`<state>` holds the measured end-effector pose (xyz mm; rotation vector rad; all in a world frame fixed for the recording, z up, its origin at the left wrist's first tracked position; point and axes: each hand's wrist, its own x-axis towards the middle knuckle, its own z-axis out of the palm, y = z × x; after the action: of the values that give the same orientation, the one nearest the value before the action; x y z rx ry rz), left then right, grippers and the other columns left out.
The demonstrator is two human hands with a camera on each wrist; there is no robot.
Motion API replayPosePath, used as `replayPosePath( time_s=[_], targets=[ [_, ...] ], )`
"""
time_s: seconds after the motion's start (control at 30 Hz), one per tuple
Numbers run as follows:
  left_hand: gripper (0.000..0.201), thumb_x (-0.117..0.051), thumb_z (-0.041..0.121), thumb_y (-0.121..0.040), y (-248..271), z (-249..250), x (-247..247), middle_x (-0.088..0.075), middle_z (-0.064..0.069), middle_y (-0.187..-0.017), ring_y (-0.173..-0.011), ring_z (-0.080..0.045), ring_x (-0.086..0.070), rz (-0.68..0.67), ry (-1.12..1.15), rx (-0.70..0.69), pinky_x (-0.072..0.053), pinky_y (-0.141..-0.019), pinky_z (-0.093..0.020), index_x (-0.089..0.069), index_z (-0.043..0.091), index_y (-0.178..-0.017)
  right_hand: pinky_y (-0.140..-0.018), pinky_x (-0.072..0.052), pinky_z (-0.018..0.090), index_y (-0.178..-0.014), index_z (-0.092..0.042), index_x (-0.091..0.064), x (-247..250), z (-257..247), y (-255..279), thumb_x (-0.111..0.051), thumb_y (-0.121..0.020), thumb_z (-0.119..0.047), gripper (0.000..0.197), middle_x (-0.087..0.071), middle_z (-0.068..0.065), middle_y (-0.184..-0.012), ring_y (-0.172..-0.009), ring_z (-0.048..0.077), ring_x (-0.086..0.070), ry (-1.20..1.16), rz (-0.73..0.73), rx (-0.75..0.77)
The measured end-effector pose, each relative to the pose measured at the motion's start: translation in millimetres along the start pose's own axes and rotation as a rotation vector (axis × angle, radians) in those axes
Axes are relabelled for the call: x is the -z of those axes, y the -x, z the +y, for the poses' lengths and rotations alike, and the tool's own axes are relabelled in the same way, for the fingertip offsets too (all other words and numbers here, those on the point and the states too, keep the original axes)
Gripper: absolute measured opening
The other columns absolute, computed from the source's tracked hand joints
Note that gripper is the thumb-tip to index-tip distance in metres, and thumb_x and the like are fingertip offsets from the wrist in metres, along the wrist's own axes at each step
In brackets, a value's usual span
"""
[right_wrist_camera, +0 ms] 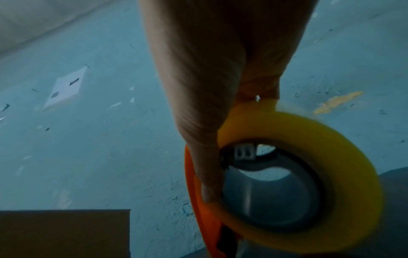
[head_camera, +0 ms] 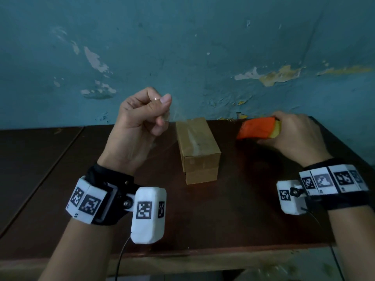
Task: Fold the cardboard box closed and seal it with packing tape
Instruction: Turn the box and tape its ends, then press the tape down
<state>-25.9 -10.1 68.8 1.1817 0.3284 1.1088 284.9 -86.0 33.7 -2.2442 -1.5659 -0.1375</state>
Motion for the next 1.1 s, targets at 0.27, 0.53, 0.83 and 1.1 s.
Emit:
replayPosePath(
  time_s=[0.27, 0.53, 0.83, 1.1],
  targets=[
    [0.029, -0.069, 0.016, -0.085, -2, -10, -3, -0.037, -0.001, -0.057, -0.05, -0.012, -0.024, -0.026, -0.008, 0.032, -0.006, -0.059, -0.036, -0.048, 0.016, -0.065, -0.081, -0.045, 0.036, -0.129, -0.025, -0.057, 2, -2, -2, -0.095, -0.062, -0.032, 0.077, -0.069, 0.005, -0.115, -0.104, 0.028, -0.064, 0.081, -0.196, 0.001],
    [0.029, -0.068, 0.018, -0.086, -4, -19, 1, -0.036, 0.0, -0.059, -0.053, -0.012, -0.024, -0.033, -0.029, 0.052, -0.014, -0.055, -0.03, -0.049, 0.018, -0.064, -0.081, -0.043, 0.034, -0.132, -0.027, -0.051, 1, -6, -2, -0.095, -0.06, -0.042, 0.086, -0.065, 0.003, -0.122, -0.109, 0.026, -0.062, 0.099, -0.239, -0.019],
    [0.03, -0.069, 0.018, -0.084, -6, -25, 6, -0.034, 0.0, -0.06, -0.054, -0.013, -0.02, -0.016, 0.001, 0.048, -0.021, -0.051, -0.023, -0.05, 0.019, -0.062, -0.089, -0.052, 0.041, -0.138, -0.027, -0.039, -2, -19, 3, -0.095, -0.057, -0.048, 0.101, -0.059, 0.004, -0.133, -0.113, 0.026, -0.061, 0.115, -0.329, -0.02],
    [0.03, -0.07, 0.018, -0.083, -5, -26, 5, -0.034, 0.0, -0.06, -0.052, -0.01, -0.024, -0.027, 0.01, 0.055, -0.023, -0.049, -0.02, -0.046, 0.017, -0.064, -0.092, -0.053, 0.043, -0.15, -0.03, -0.031, 1, -27, 5, -0.097, -0.056, -0.044, 0.116, -0.052, 0.005, -0.144, -0.127, 0.029, -0.054, 0.021, -0.512, -0.062]
  ],
)
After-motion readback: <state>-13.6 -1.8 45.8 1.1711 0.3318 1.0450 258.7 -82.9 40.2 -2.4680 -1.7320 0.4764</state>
